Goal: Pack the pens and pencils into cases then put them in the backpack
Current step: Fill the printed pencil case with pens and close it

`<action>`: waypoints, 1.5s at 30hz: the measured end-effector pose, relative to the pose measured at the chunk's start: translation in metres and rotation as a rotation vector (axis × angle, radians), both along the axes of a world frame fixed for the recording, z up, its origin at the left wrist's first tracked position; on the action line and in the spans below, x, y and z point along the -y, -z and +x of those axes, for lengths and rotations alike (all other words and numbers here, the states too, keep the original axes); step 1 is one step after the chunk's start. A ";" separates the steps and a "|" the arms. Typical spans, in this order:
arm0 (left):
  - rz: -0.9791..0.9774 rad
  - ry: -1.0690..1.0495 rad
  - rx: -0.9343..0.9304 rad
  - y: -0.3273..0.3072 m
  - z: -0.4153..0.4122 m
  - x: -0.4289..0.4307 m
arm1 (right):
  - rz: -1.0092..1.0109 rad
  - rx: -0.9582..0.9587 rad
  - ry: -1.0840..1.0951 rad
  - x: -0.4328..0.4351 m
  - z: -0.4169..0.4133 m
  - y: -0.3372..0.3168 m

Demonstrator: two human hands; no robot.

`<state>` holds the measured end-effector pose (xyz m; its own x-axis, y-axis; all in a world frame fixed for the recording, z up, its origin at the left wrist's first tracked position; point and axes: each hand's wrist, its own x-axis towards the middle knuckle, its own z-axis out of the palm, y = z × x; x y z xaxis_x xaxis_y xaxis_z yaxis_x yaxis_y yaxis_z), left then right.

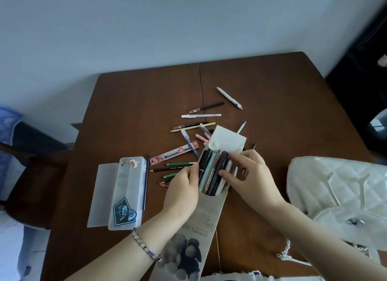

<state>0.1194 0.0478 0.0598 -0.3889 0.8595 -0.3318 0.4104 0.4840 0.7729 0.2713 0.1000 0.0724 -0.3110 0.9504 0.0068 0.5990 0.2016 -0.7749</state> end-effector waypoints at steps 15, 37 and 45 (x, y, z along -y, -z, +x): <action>-0.125 0.270 -0.035 -0.001 -0.024 0.006 | 0.063 0.369 -0.436 -0.054 0.025 0.000; 0.081 0.500 -0.282 -0.011 0.003 -0.005 | -0.475 -0.277 0.208 -0.004 0.015 0.003; 0.564 0.807 -0.808 -0.003 0.010 -0.008 | -0.238 -0.249 0.261 -0.018 0.010 -0.010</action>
